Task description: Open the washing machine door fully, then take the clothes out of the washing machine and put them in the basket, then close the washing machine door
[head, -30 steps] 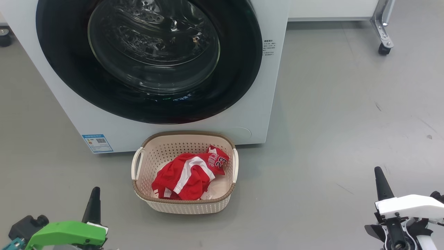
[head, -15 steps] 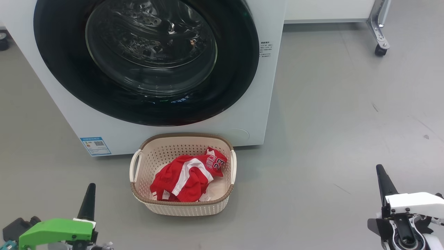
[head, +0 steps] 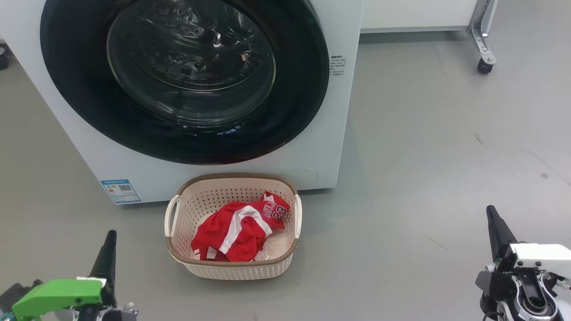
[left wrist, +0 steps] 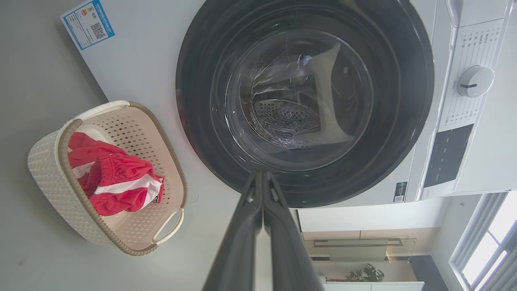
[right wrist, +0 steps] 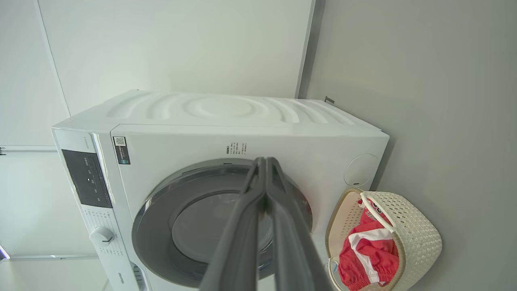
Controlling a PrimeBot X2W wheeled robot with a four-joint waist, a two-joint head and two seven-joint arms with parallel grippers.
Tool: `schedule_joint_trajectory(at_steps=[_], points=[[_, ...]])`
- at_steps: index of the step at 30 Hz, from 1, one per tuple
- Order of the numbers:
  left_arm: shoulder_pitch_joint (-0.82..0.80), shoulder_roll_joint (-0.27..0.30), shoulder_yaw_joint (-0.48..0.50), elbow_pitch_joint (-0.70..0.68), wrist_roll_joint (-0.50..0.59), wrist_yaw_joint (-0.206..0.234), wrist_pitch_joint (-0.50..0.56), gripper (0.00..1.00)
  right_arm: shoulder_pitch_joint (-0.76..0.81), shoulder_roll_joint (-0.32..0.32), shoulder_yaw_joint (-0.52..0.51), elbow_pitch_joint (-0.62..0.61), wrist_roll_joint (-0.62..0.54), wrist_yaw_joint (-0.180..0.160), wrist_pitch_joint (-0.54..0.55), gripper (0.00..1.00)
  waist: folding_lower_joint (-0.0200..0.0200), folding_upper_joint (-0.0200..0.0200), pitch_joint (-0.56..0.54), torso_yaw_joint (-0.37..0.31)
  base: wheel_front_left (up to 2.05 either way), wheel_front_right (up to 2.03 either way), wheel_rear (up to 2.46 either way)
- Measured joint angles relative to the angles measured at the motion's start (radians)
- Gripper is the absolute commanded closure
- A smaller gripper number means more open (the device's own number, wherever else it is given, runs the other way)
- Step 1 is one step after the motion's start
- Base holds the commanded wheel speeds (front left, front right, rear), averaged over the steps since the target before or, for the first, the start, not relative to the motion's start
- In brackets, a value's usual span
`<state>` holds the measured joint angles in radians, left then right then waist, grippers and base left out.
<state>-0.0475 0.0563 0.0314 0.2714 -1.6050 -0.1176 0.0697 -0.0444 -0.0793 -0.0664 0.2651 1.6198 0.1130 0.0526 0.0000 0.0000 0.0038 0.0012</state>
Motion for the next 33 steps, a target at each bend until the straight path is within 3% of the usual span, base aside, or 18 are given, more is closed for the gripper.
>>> schedule_joint_trajectory(at_steps=[33], points=[[-0.007, 0.0, 0.006, 0.007, -0.038, -0.002, 0.009, 1.0, -0.01, 0.001, -0.009, 0.012, 0.033, 0.008, 0.008, 1.0, 0.0, 0.0, -0.001, -0.001, 0.0, 0.0, 0.0]])
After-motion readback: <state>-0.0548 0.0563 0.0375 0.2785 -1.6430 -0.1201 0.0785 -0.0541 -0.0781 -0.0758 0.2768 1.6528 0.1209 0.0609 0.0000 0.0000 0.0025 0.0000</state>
